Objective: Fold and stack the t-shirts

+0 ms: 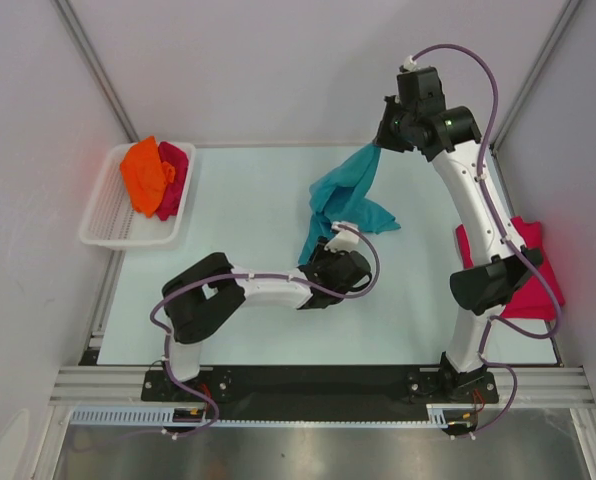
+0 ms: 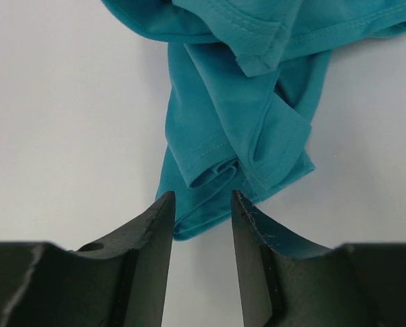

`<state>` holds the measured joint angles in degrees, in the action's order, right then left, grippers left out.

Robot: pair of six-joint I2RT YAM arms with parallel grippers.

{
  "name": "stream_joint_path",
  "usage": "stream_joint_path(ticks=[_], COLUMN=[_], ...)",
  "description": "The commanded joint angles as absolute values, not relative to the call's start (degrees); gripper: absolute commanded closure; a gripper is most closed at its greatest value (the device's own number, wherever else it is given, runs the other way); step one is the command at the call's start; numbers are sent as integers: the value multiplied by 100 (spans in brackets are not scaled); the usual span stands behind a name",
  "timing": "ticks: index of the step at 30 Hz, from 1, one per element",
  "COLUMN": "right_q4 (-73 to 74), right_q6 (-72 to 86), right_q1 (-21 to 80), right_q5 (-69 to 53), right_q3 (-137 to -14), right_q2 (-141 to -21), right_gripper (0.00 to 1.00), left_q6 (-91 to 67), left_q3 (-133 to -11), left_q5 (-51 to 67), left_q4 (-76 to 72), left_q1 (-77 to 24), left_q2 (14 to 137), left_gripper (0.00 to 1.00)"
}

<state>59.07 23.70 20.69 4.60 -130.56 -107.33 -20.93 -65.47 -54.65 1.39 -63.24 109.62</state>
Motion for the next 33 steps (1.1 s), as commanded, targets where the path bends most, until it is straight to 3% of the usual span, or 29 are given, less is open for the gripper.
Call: stream_joint_path(ticks=[1, 20, 33], right_q4=[6082, 6460, 6618], right_q6=[2241, 2189, 2153], right_q1=[2021, 2013, 2021], right_q5=[641, 949, 1063], right_q3=[-13464, -13975, -14036], right_q2=[-10564, -10793, -10767], right_gripper=[100, 100, 100], left_q6=[-2215, -2083, -2013], left_q3=[-6434, -7031, -7119], left_q5=[-5309, -4825, -4641], left_q4=[-342, -527, -483], left_q1=[-6144, -6073, -5889], left_q2=[10916, 11461, 11610], left_gripper=[58, 64, 86])
